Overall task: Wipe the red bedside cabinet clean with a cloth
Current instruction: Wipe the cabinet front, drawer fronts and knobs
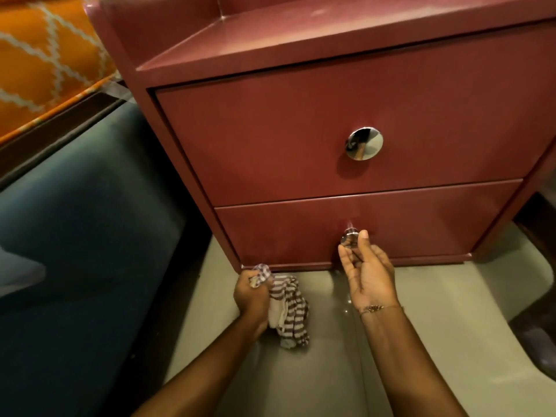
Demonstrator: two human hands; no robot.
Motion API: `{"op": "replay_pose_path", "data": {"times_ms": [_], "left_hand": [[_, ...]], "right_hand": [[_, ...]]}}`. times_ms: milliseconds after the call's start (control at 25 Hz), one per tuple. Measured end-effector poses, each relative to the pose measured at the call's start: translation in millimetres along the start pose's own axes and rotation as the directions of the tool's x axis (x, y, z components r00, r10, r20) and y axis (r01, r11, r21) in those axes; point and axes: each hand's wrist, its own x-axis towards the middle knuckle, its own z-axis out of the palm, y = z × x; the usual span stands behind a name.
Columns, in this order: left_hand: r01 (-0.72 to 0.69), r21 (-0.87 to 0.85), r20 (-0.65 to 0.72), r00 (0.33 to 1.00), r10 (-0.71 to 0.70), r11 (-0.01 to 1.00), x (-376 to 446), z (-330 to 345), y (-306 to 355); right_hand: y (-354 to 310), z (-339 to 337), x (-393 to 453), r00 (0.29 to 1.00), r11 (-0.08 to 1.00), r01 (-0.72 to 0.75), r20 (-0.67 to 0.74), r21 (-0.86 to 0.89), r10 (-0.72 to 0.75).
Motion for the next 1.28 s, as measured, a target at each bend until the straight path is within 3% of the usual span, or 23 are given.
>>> {"op": "replay_pose_path", "data": {"times_ms": [80, 160, 200, 360, 440, 520, 600, 680, 800, 880, 960, 1000, 1040, 1080, 1120, 1160, 1200, 1280], "left_hand": [[0.039, -0.068, -0.038, 0.998, -0.041, 0.997, -1.8, -3.6, 6.8], [0.153, -0.136, -0.196, 0.964, -0.178, 0.979, 3.9, -13.4, 18.3], [0.221, -0.148, -0.191, 0.950, -0.248, 0.964, 5.8, -16.1, 22.5], [0.369, -0.183, 0.114, 0.928, -0.353, 0.911, -36.1, 23.1, 39.4], [0.351, -0.159, 0.164, 0.931, -0.326, 0.923, -64.8, 62.5, 32.8], [0.331, -0.172, 0.123, 0.942, -0.313, 0.928, -74.3, 80.6, 24.8], [0.288, -0.149, -0.012, 0.956, -0.292, 0.946, -57.4, 67.6, 19.7], [0.282, -0.257, -0.101, 0.944, -0.315, 0.925, -28.0, 44.8, 16.7], [0.333, -0.427, -0.031, 0.924, -0.382, 0.841, -10.8, 38.5, 17.9], [0.383, -0.272, 0.016, 0.919, -0.394, 0.883, -32.4, 65.2, 18.5], [0.382, -0.180, 0.201, 0.916, -0.347, 0.906, -64.0, 94.0, 18.6], [0.342, -0.167, 0.253, 0.922, -0.295, 0.925, -74.0, 101.9, 18.2], [0.310, -0.174, 0.257, 0.930, -0.261, 0.935, -76.2, 107.9, 16.4], [0.265, -0.182, 0.206, 0.952, -0.227, 0.947, -74.3, 103.3, 13.9], [0.197, -0.168, 0.115, 0.977, -0.179, 0.966, -71.0, 92.0, 12.1], [0.135, -0.153, 0.013, 0.991, -0.135, 0.979, -64.0, 75.5, 12.8], [0.097, -0.173, -0.068, 0.992, -0.110, 0.980, -51.9, 57.7, 10.7], [0.097, -0.334, -0.135, 0.979, -0.149, 0.938, -25.6, 23.9, 10.6]], "right_hand": [[0.7, 0.7, -1.4, 1.000, 1.000, -0.011, -0.002, 0.005, 0.011], [0.6, 1.1, -3.3, 0.999, 0.999, -0.032, 0.015, -0.011, 0.033], [0.0, 0.1, -3.0, 0.999, 0.999, -0.043, 0.023, -0.024, 0.043], [-7.8, -3.6, 2.0, 0.997, 0.995, -0.055, 0.056, -0.089, 0.060], [-11.5, -5.3, 3.9, 0.995, 0.990, -0.062, 0.063, -0.129, 0.071], [-15.1, -7.0, 6.2, 0.995, 0.983, -0.064, 0.065, -0.174, 0.076], [-19.9, -7.7, 8.2, 0.993, 0.976, -0.078, 0.074, -0.202, 0.094], [-23.5, -8.0, 10.0, 0.992, 0.975, -0.075, 0.083, -0.209, 0.094], [-26.0, -7.3, 8.3, 0.992, 0.973, -0.077, 0.082, -0.219, 0.097], [-27.0, -6.9, 7.8, 0.993, 0.964, -0.073, 0.073, -0.254, 0.095], [-26.9, -11.3, 7.9, 0.998, 0.920, 0.030, 0.063, -0.392, -0.006], [-25.5, -18.8, 9.1, 0.984, 0.824, 0.175, 0.084, -0.538, -0.155], [-23.4, -29.6, 10.5, 0.927, 0.630, 0.351, 0.161, -0.692, -0.339], [-18.7, -41.1, 8.5, 0.832, 0.391, 0.499, 0.301, -0.773, -0.467], [-10.3, -50.7, 3.2, 0.738, 0.191, 0.609, 0.462, -0.770, -0.491], [3.0, -58.3, -2.6, 0.678, 0.068, 0.688, 0.606, -0.723, -0.416], [19.6, -61.6, -8.1, 0.663, 0.013, 0.729, 0.702, -0.684, -0.261], [56.3, -56.0, -18.0, 0.665, -0.073, 0.747, 0.738, -0.661, 0.115]]}}
